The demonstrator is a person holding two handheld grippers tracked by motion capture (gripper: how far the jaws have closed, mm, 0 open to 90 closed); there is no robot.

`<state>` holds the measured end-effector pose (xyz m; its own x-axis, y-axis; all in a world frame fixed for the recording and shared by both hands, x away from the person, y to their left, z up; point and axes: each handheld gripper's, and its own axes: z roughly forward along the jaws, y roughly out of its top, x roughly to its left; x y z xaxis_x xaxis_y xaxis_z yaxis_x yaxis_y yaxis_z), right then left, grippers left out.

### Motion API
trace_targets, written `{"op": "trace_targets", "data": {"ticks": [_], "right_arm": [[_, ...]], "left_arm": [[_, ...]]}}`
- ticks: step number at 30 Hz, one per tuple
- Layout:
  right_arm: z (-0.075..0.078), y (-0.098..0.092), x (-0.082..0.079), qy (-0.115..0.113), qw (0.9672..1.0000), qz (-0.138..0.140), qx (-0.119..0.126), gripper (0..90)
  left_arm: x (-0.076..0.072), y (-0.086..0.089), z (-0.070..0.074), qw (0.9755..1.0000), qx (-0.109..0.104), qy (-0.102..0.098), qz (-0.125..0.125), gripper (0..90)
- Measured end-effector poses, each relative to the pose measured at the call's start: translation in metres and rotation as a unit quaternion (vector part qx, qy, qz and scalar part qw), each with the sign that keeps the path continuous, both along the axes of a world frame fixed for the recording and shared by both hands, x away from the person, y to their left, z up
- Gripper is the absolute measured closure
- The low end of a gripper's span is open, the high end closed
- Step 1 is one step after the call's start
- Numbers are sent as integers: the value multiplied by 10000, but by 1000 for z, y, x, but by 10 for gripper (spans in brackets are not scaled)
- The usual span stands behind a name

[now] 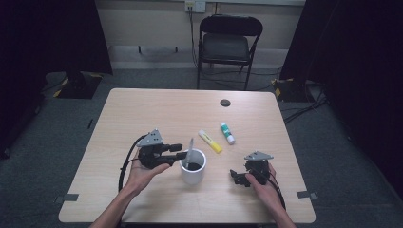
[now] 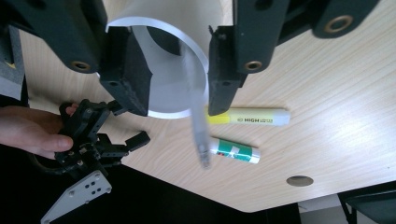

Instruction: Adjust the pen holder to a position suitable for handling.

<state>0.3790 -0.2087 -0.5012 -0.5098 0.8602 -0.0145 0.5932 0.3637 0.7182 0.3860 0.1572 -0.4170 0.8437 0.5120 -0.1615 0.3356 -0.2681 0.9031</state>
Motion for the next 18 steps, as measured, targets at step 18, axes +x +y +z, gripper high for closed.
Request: {"op": "trace_targets", "data": {"ticks": [18], "right_arm": [[0,0,0,2,10000,-1,1,38]], "left_arm": [[-6,46,-5,9963,387,192,741,243]]}}
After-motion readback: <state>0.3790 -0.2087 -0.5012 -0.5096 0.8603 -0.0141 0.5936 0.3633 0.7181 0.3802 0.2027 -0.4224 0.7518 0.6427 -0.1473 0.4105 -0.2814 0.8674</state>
